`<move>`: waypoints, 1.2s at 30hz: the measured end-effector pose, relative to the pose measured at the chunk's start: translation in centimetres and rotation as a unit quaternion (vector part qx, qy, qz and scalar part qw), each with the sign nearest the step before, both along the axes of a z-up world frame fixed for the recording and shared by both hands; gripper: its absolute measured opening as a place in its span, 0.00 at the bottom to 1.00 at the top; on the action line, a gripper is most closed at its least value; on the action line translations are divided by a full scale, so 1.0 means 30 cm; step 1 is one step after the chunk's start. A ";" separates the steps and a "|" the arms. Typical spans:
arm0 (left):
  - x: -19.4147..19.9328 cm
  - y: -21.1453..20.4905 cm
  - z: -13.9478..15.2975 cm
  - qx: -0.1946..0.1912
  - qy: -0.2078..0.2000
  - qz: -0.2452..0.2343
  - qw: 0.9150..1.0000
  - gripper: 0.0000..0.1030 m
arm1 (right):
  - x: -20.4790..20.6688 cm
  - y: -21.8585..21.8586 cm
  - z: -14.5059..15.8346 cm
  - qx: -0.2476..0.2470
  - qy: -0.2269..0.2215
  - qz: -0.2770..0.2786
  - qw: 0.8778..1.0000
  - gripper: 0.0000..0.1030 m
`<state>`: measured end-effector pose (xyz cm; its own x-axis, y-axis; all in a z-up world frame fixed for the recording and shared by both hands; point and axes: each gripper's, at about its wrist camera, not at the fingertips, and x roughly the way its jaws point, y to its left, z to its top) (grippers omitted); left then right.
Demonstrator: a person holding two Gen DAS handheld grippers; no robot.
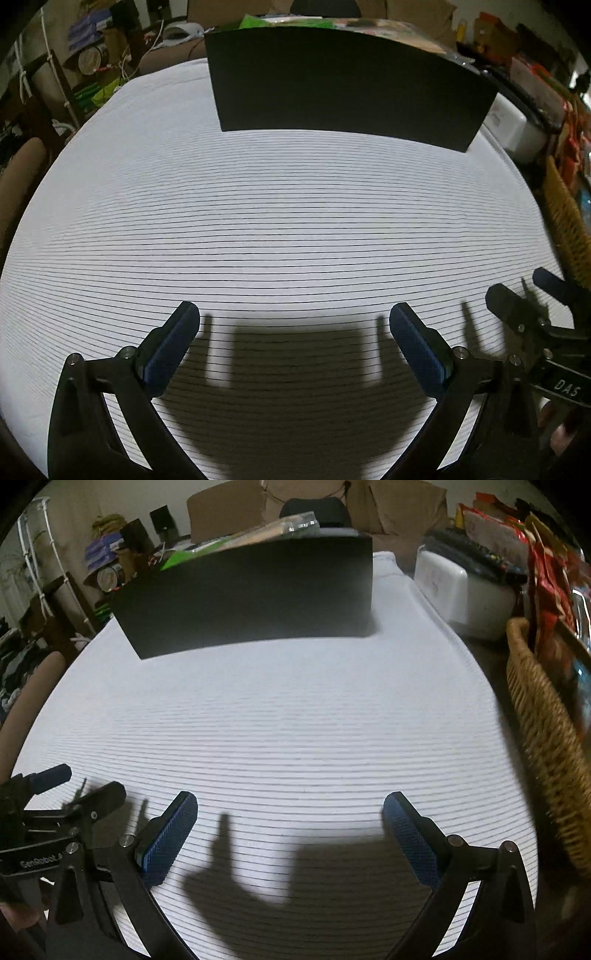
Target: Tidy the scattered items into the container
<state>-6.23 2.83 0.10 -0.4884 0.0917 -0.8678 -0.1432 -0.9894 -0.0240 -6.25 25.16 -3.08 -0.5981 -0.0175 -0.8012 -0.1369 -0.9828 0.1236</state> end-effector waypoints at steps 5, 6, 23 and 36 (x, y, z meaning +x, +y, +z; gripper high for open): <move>0.007 0.006 -0.053 -0.008 -0.012 0.001 1.000 1.00 | -0.002 0.007 -0.045 -0.008 -0.011 -0.005 1.000 1.00; 0.013 0.013 -0.061 -0.012 -0.010 0.001 1.000 1.00 | -0.001 0.005 -0.046 -0.003 -0.006 -0.006 1.000 1.00; 0.062 0.019 -0.065 -0.003 0.042 0.010 0.999 1.00 | 0.009 -0.027 -0.064 0.033 0.009 -0.004 0.999 1.00; 0.050 0.017 -0.069 -0.003 0.041 0.012 0.999 1.00 | 0.017 -0.048 -0.071 0.062 -0.003 0.016 0.998 1.00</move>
<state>-4.73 3.33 -1.99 -0.5606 0.0747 -0.8247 -0.1215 -0.9926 -0.0073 -5.75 23.71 -5.22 -0.5946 0.0638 -0.8015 -0.1064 -0.9943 -0.0002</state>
